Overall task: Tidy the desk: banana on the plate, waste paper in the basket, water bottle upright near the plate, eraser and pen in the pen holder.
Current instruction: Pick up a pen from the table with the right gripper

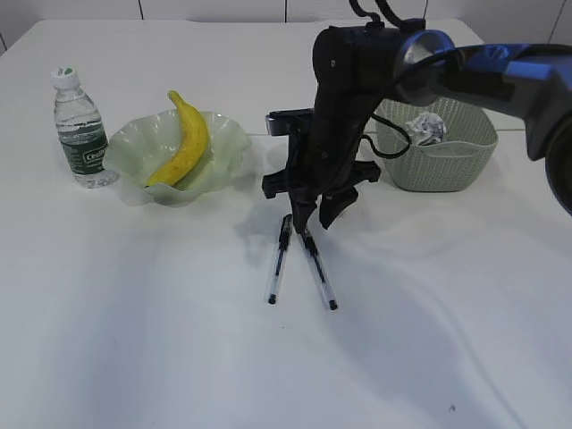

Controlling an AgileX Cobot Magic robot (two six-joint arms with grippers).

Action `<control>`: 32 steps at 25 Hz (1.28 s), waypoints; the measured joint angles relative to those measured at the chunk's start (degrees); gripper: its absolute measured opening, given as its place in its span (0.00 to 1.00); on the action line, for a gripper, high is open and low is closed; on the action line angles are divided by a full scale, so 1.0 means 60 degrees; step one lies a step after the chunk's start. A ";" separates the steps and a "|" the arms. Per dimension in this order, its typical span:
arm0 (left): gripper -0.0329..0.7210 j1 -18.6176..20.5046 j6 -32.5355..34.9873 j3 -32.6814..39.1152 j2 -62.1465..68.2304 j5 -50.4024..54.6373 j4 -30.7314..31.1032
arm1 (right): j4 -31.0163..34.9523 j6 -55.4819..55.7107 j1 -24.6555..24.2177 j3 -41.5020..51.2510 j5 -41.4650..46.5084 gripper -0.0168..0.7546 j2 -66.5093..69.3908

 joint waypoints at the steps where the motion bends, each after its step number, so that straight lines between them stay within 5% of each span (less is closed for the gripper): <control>1: 0.41 0.0000 0.0000 0.0000 0.0000 0.0045 0.0000 | -0.0016 0.0024 0.0000 0.0000 -0.0017 0.43 0.0023; 32: 0.39 0.0000 0.0000 0.0000 0.0000 0.0217 -0.0025 | -0.0024 0.0288 0.0000 0.0000 -0.0035 0.43 0.0466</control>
